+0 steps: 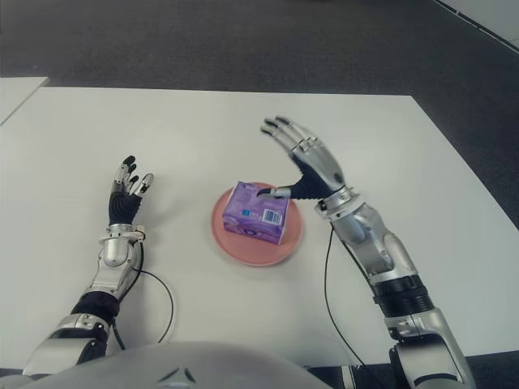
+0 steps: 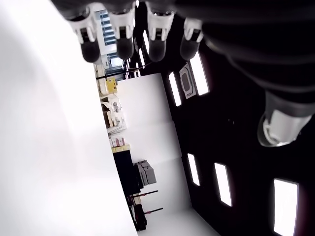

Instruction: Put the tissue paper into the plate.

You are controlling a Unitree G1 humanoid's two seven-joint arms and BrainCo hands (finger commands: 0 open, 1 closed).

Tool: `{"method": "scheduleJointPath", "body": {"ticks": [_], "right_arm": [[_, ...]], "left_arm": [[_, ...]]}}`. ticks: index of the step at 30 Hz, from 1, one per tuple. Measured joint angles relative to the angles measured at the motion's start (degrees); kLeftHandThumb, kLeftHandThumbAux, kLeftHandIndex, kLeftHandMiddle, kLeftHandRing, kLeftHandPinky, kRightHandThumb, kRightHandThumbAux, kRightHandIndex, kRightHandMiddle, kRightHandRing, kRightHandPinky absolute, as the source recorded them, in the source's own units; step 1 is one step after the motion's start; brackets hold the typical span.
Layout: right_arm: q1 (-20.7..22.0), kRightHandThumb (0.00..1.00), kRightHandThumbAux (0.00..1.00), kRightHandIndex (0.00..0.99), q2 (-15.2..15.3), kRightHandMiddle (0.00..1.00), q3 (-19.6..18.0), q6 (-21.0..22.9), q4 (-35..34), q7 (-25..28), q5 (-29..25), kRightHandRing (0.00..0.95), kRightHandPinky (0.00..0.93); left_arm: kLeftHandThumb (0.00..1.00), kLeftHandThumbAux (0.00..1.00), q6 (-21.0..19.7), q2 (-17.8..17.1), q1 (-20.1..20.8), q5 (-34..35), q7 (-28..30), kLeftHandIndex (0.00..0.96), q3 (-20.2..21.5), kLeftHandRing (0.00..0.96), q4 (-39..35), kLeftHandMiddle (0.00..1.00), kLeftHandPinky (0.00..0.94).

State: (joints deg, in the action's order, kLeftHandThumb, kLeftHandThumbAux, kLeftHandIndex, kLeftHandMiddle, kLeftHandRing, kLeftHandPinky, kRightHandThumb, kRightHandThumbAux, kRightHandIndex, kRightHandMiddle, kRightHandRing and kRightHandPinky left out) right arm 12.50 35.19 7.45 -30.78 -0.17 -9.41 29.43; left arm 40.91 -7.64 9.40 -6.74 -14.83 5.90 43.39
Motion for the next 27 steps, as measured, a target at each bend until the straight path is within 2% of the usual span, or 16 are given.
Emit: {"method": "scheduleJointPath", "body": {"ticks": [4,11,17,22,27], "right_arm": [[1.53,0.086,0.284,0.000,-1.86,0.000,-2.43,0.26,2.14,0.32,-3.71,0.000,0.000],[3.92,0.072,0.358,0.000,-4.13,0.000,-6.41,-0.78,10.86,2.97,-12.82,0.000,0.000],[5.31,0.046,0.382,0.000,-6.94,0.000,-12.22,2.47,12.56,3.02,-20.10,0.000,0.000],[7.72,0.017,0.402,0.000,-11.22,0.000,-15.27,4.06,13.51,-0.62,-21.90,0.000,0.000],[9.09,0.002,0.447,0.000,-16.05,0.000,-15.65,4.03,14.23,-6.38,-20.14,0.000,0.000]], "left_arm": [[0.000,0.436,0.76,-0.22,0.38,-0.02,0.00,0.000,0.00,0.000,0.66,0.000,0.000],[0.000,0.441,1.68,-0.48,1.01,-0.09,-0.01,0.000,0.00,0.000,1.83,0.000,0.000],[0.000,0.451,2.38,-0.66,1.03,0.05,-0.01,0.000,0.11,0.000,2.41,0.000,0.000],[0.000,0.453,2.48,-0.95,0.99,0.12,0.00,0.000,0.25,0.000,2.38,0.000,0.000],[0.000,0.460,2.24,-0.93,0.97,0.20,0.16,0.000,0.23,0.000,1.93,0.000,0.000]]}}
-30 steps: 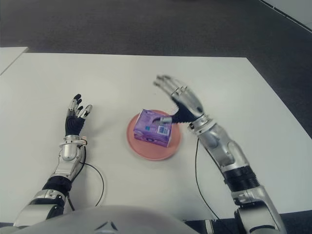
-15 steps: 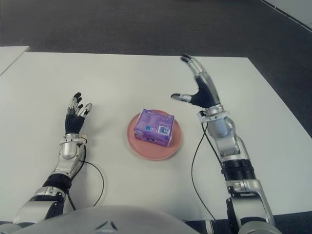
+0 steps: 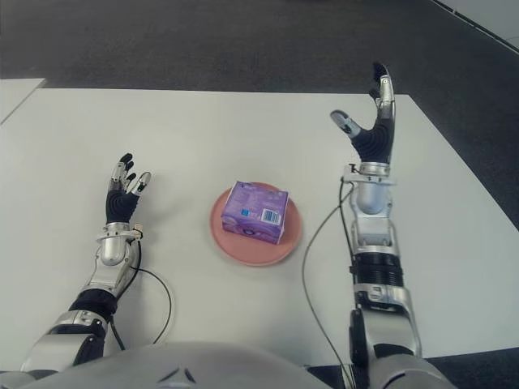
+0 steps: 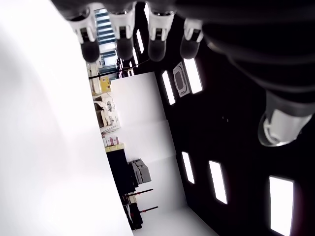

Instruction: Put the tissue paper into the plate.

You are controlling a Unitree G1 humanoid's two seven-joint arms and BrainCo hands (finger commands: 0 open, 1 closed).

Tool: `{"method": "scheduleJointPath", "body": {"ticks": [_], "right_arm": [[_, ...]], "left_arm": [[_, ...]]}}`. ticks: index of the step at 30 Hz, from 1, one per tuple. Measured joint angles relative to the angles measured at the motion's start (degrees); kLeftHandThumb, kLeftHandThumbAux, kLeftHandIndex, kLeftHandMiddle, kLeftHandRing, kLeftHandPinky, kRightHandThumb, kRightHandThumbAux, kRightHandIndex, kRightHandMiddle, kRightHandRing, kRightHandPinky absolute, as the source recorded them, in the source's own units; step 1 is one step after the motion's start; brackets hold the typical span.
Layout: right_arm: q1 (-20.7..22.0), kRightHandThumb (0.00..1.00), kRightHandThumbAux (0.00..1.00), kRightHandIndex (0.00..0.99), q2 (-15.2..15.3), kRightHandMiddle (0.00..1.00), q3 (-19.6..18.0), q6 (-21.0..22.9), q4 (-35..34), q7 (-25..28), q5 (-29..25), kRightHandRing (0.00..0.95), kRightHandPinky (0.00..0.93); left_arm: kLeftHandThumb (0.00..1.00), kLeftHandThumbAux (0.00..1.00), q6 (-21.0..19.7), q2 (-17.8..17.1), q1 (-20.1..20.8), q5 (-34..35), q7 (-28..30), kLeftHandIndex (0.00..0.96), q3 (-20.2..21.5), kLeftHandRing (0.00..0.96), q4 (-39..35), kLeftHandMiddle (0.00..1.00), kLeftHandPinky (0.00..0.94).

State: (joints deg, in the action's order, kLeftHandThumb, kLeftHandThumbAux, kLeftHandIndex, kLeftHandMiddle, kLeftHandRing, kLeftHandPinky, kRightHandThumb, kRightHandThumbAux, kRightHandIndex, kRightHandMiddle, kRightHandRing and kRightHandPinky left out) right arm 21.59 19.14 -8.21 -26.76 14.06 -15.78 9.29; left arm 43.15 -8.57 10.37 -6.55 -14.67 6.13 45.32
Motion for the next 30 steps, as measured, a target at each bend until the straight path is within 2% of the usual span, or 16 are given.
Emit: {"method": "scheduleJointPath", "body": {"ticks": [6,10,15,19,30], "right_arm": [[-1.11,0.000,0.514,0.000,-5.38,0.000,0.08,-0.49,0.12,-9.27,6.07,0.000,0.000],[-2.77,0.000,0.556,0.000,-7.39,0.000,0.34,-2.59,3.56,-12.05,7.25,0.000,0.000],[-4.53,0.000,0.602,0.000,-8.32,0.000,0.23,-6.35,12.29,-11.66,5.09,0.000,0.000],[-5.48,0.000,0.602,0.000,-9.09,0.000,0.05,-8.06,17.56,-10.01,2.28,0.000,0.000],[-8.26,0.000,0.536,0.000,-12.43,0.000,0.77,-11.03,21.78,-9.88,1.70,0.000,0.000]], "left_arm": [[0.000,0.454,-1.39,0.04,-0.32,-0.06,0.03,0.000,-0.05,0.000,-0.86,0.000,0.000],[0.000,0.457,-1.28,0.03,-0.53,-0.07,0.03,0.000,-0.03,0.000,-1.05,0.000,0.000],[0.000,0.460,-0.99,-0.06,-0.73,-0.09,0.03,0.000,-0.03,0.000,-1.09,0.000,0.000],[0.000,0.460,-0.87,-0.15,-0.92,-0.05,0.17,0.000,-0.02,0.000,-1.25,0.000,0.000],[0.000,0.471,-0.88,-0.20,-1.81,-0.12,0.30,0.000,-0.02,0.000,-2.67,0.000,0.000]]}}
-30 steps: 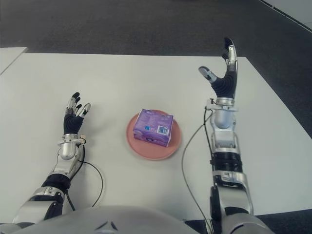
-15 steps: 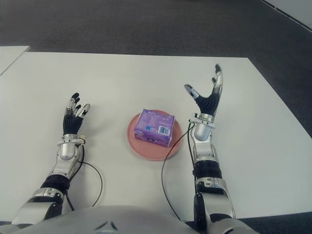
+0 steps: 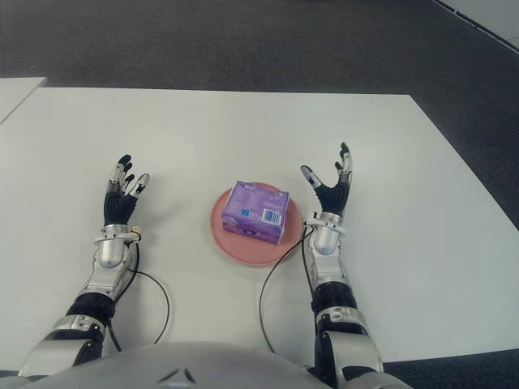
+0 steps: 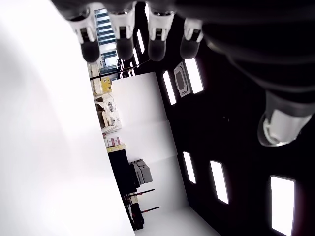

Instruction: Put the tissue paper into the plate.

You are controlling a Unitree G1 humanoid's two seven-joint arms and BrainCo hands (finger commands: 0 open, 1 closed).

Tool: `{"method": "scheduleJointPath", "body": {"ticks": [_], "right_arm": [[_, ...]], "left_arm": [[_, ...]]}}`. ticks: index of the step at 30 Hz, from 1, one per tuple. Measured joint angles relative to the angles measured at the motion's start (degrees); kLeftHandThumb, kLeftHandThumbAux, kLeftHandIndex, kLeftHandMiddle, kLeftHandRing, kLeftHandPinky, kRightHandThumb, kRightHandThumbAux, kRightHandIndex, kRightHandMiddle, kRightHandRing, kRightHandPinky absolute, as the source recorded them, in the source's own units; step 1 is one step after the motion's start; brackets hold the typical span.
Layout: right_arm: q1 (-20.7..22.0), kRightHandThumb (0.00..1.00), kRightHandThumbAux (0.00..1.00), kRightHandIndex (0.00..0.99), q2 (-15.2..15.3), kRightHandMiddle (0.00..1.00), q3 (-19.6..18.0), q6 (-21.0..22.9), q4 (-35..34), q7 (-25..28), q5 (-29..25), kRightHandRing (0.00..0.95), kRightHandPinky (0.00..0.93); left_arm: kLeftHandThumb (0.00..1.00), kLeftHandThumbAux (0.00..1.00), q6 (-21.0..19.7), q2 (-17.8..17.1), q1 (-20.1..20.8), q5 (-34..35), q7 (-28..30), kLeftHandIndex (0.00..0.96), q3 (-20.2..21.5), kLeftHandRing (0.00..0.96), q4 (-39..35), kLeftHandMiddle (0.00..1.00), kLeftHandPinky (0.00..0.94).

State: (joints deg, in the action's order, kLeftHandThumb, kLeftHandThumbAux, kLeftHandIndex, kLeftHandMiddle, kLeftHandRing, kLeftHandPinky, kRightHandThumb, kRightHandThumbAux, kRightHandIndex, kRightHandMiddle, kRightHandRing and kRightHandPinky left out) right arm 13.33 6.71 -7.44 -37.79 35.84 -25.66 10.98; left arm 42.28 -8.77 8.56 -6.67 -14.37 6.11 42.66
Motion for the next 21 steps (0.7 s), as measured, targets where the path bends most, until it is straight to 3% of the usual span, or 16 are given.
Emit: {"method": "scheduleJointPath", "body": {"ticks": [21], "right_arm": [[-0.22,0.000,0.533,0.000,-0.43,0.000,-0.06,-0.27,0.02,-0.06,0.24,0.000,0.000]], "left_arm": [[0.000,0.483,-0.55,-0.07,-0.87,0.04,0.08,0.000,0.03,0.000,-1.21,0.000,0.000]]}}
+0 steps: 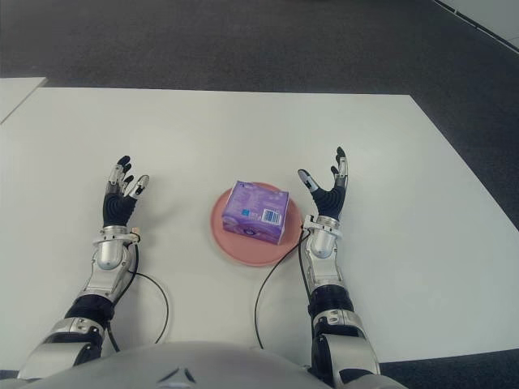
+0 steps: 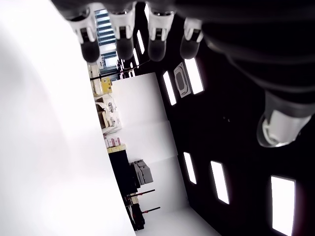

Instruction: Put the tissue paper into the plate.

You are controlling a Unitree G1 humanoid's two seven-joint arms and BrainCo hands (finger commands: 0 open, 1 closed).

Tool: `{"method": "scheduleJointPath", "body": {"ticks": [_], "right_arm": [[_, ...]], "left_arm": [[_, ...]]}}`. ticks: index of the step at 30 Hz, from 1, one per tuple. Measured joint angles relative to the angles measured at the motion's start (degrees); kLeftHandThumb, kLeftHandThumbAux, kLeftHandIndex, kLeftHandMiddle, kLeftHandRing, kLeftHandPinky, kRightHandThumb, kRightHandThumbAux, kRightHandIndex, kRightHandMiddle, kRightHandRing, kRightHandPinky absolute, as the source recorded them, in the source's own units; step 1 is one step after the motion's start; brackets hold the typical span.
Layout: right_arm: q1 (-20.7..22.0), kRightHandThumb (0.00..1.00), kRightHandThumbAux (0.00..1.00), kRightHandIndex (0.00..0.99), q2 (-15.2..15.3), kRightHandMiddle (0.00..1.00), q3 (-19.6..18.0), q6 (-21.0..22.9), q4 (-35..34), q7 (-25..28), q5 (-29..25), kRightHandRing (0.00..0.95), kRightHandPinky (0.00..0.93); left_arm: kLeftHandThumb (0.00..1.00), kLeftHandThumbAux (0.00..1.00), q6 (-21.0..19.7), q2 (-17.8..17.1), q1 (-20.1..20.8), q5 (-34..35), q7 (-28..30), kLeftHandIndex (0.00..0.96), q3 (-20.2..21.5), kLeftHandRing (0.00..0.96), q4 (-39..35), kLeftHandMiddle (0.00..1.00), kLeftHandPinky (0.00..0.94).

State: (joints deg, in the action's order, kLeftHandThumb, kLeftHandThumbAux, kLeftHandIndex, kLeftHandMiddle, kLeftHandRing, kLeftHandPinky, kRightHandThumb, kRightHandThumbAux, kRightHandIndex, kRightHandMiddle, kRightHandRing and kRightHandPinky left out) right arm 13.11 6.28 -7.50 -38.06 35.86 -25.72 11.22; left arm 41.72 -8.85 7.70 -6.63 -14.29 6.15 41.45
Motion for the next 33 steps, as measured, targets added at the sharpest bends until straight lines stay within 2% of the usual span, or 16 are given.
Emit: {"method": "scheduleJointPath", "body": {"ticks": [33], "right_arm": [[0.00,0.000,0.533,0.000,-0.56,0.000,0.05,0.00,-0.32,-0.23,0.34,0.000,0.000]], "left_arm": [[0.000,0.472,-1.56,-0.05,-0.20,0.00,0.00,0.000,0.08,0.000,-0.44,0.000,0.000]]}}
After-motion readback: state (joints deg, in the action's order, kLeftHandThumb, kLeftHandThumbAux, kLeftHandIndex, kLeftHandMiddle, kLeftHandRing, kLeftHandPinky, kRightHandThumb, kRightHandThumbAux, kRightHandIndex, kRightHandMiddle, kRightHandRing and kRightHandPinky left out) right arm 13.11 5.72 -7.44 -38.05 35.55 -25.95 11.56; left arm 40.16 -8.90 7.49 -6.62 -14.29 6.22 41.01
